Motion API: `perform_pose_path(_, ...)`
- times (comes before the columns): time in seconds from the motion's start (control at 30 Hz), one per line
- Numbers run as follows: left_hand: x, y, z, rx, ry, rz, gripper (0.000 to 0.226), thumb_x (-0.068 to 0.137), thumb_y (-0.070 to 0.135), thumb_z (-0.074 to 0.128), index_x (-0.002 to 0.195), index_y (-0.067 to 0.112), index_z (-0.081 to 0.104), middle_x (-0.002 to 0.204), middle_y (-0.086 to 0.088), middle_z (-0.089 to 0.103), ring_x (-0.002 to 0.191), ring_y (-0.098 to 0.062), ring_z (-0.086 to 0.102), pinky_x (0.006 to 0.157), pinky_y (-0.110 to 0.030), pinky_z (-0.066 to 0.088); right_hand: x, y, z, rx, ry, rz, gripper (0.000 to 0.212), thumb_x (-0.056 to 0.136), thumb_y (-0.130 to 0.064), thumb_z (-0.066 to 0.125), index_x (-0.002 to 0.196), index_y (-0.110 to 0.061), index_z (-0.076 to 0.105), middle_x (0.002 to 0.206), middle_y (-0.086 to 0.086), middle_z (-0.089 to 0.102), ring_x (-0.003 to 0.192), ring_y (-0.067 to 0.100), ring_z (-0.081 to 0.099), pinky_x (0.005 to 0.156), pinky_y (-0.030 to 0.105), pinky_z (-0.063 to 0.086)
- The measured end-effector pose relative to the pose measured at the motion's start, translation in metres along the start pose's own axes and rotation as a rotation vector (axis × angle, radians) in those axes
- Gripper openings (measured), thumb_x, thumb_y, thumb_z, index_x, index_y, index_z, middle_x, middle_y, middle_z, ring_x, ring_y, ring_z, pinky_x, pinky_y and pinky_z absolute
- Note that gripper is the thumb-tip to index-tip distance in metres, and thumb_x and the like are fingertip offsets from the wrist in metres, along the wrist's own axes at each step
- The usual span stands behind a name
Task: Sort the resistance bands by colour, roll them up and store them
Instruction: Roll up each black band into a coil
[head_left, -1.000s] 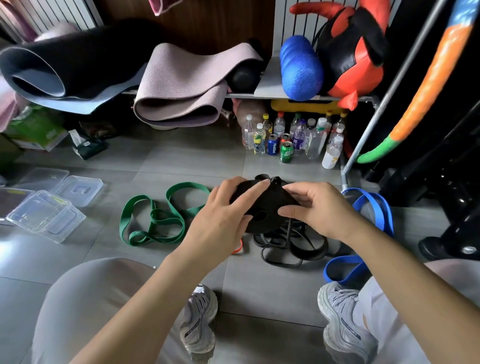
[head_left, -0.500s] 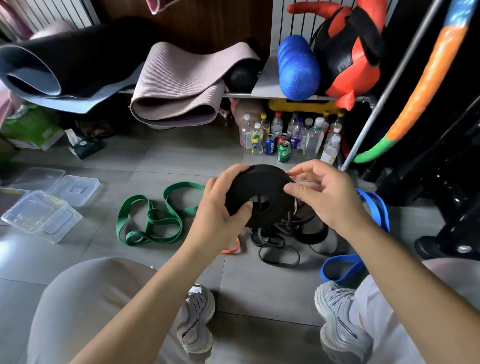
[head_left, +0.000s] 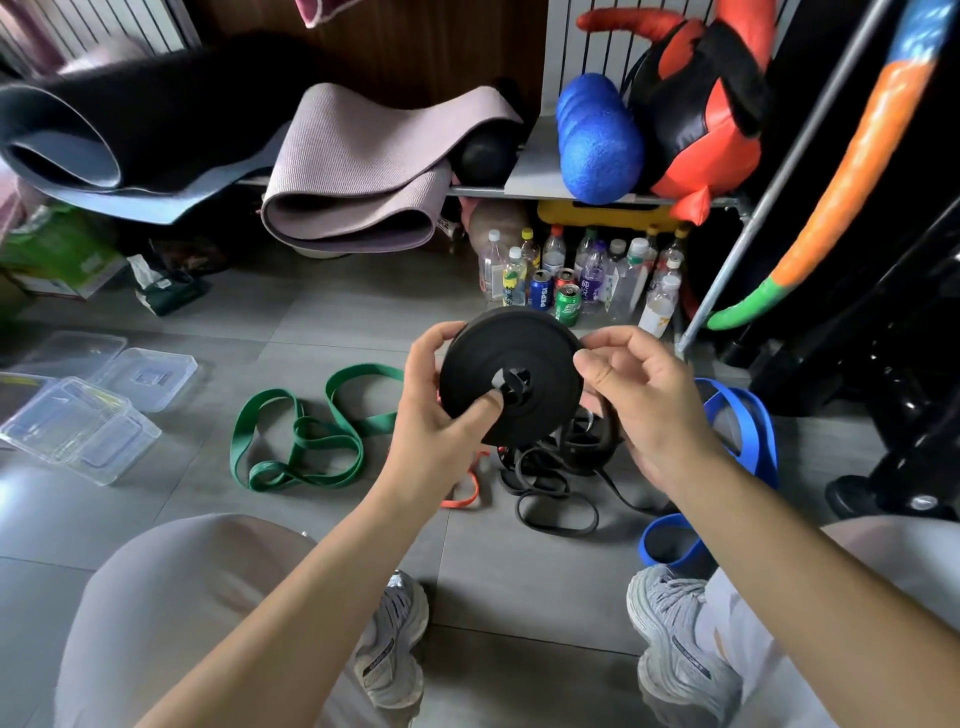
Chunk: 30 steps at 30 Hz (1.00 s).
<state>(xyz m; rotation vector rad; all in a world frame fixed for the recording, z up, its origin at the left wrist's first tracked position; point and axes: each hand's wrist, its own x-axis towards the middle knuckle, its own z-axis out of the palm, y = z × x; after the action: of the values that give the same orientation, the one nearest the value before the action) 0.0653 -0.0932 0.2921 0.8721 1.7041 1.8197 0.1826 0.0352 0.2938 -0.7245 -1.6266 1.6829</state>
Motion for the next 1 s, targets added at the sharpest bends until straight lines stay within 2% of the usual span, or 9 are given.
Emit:
perform_pose_path(0.07, -0.001, -0.003, 0.0, -0.065, -0.024, -0.049, 0.054, 0.075, 0.005, 0.061, 0.113, 0.039, 0.043, 0.117, -0.017, 0.055, 0.1, -0.028, 0.064, 0.071, -0.049, 0.057, -0.003, 0.001, 0.004, 0.075, -0.017, 0.05, 0.016, 0.082, -0.012, 0.069, 0.077, -0.027, 0.065, 0.066, -0.001, 0.062, 0.072, 0.021, 0.055, 0.073, 0.04, 0.049)
perform_pose_path(0.17, -0.002, -0.006, 0.0, -0.125, -0.044, -0.133, 0.055, 0.082, -0.004, 0.062, 0.111, 0.037, 0.04, 0.115, -0.008, 0.057, 0.1, -0.021, 0.065, 0.07, -0.051, 0.057, -0.006, -0.001, 0.004, 0.035, -0.034, 0.011, 0.012, 0.08, -0.013, 0.069, 0.082, -0.021, 0.061, 0.061, -0.007, 0.063, 0.065, 0.011, 0.057, 0.064, 0.026, 0.049)
perform_pose_path(0.23, -0.004, -0.004, 0.001, -0.118, -0.048, -0.135, 0.055, 0.085, -0.008, 0.058, 0.11, 0.036, 0.038, 0.112, -0.004, 0.058, 0.098, -0.018, 0.065, 0.066, -0.043, 0.058, -0.006, -0.002, 0.003, 0.035, -0.032, -0.005, 0.012, 0.081, -0.009, 0.067, 0.084, -0.018, 0.059, 0.06, -0.006, 0.064, 0.062, 0.009, 0.058, 0.058, 0.022, 0.05)
perform_pose_path(0.43, -0.005, -0.006, 0.001, -0.123, -0.073, -0.143, 0.054, 0.086, -0.009, 0.055, 0.109, 0.035, 0.035, 0.111, 0.0, 0.056, 0.095, -0.014, 0.066, 0.063, -0.036, 0.057, -0.007, -0.001, 0.001, -0.067, -0.122, -0.032, 0.027, 0.077, -0.004, 0.071, 0.088, -0.023, 0.055, 0.08, 0.007, 0.073, 0.072, 0.018, 0.066, 0.073, 0.036, 0.053)
perform_pose_path(0.57, -0.002, -0.006, -0.002, 0.011, -0.1, -0.083, 0.045, 0.085, 0.004, 0.064, 0.11, 0.029, 0.037, 0.112, -0.003, 0.054, 0.095, -0.007, 0.062, 0.075, -0.023, 0.054, -0.004, -0.002, -0.004, -0.106, -0.127, -0.039, 0.028, 0.078, -0.001, 0.07, 0.085, -0.024, 0.055, 0.076, 0.003, 0.073, 0.067, 0.013, 0.066, 0.066, 0.028, 0.053)
perform_pose_path(0.63, 0.003, -0.003, -0.006, 0.134, -0.069, -0.025, 0.037, 0.085, 0.014, 0.066, 0.109, 0.021, 0.04, 0.108, 0.003, 0.053, 0.097, -0.003, 0.056, 0.075, -0.015, 0.05, -0.002, -0.003, -0.006, -0.104, -0.158, -0.035, 0.03, 0.078, 0.003, 0.069, 0.084, -0.022, 0.055, 0.074, 0.0, 0.073, 0.066, 0.011, 0.066, 0.064, 0.022, 0.051)
perform_pose_path(0.77, 0.007, -0.001, -0.008, 0.24, -0.127, 0.038, 0.03, 0.082, 0.034, 0.059, 0.11, 0.028, 0.05, 0.104, 0.011, 0.061, 0.094, -0.003, 0.06, 0.079, -0.017, 0.05, -0.004, -0.002, -0.005, -0.153, -0.276, -0.004, 0.031, 0.077, 0.007, 0.068, 0.083, -0.021, 0.055, 0.077, -0.001, 0.074, 0.071, 0.013, 0.069, 0.064, 0.024, 0.054)
perform_pose_path(0.87, 0.008, -0.004, -0.009, 0.34, -0.167, 0.06, 0.016, 0.082, 0.035, 0.052, 0.096, 0.031, 0.06, 0.091, 0.011, 0.066, 0.085, -0.003, 0.061, 0.077, -0.02, 0.05, -0.006, 0.0, -0.004, -0.186, -0.299, 0.001, 0.032, 0.077, 0.008, 0.067, 0.083, -0.02, 0.054, 0.077, -0.002, 0.074, 0.074, 0.015, 0.07, 0.066, 0.027, 0.057)
perform_pose_path(1.0, 0.008, -0.003, -0.006, 0.215, -0.167, 0.003, 0.005, 0.087, 0.026, 0.058, 0.091, 0.027, 0.062, 0.086, 0.001, 0.066, 0.078, -0.006, 0.061, 0.068, -0.019, 0.051, -0.004, -0.001, -0.008, -0.203, -0.299, 0.01, 0.032, 0.077, 0.004, 0.069, 0.082, -0.024, 0.055, 0.082, -0.002, 0.075, 0.079, 0.018, 0.071, 0.069, 0.031, 0.058)
